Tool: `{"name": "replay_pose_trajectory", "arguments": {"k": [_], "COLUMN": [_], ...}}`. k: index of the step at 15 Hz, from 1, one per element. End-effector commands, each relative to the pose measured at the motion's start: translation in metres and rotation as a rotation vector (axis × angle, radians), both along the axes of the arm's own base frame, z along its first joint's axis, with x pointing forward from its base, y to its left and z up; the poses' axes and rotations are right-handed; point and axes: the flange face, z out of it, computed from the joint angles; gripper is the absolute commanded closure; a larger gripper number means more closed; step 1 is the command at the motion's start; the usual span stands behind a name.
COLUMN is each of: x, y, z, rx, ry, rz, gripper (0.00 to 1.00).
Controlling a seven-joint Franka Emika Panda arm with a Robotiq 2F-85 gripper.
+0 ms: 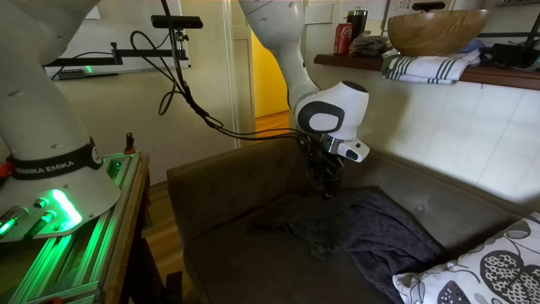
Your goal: Move the grey cloth on the sofa
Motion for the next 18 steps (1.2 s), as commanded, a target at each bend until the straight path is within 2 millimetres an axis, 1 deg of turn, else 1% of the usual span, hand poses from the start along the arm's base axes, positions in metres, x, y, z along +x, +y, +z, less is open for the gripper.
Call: {"name": "replay_pose_trajectory", "arguments": {"k": [1, 2, 3, 4, 7, 9, 14, 18], "x": [0.024, 0.009, 0.010, 0.009, 0.011, 0.018, 0.031, 0.037], "y": [0.031, 0.020, 0.026, 0.027, 0.020, 0.022, 0.049, 0.057], "z": [-0.037, -0.023, -0.031, -0.033, -0.029, -0.044, -0.082, -0.111], "rx": [-0.015, -0.009, -0.008, -0.008, -0.009, 0.002, 0.014, -0.019], "ry": [0.012, 0.006, 0.007, 0.010, 0.005, -0.015, -0.014, -0.009], "rz": [0.069, 0.041, 0.050, 0.052, 0.041, 0.055, 0.144, 0.199], "gripper": [0.00, 0.00, 0.00, 0.00, 0.00, 0.00, 0.00, 0.00]}}
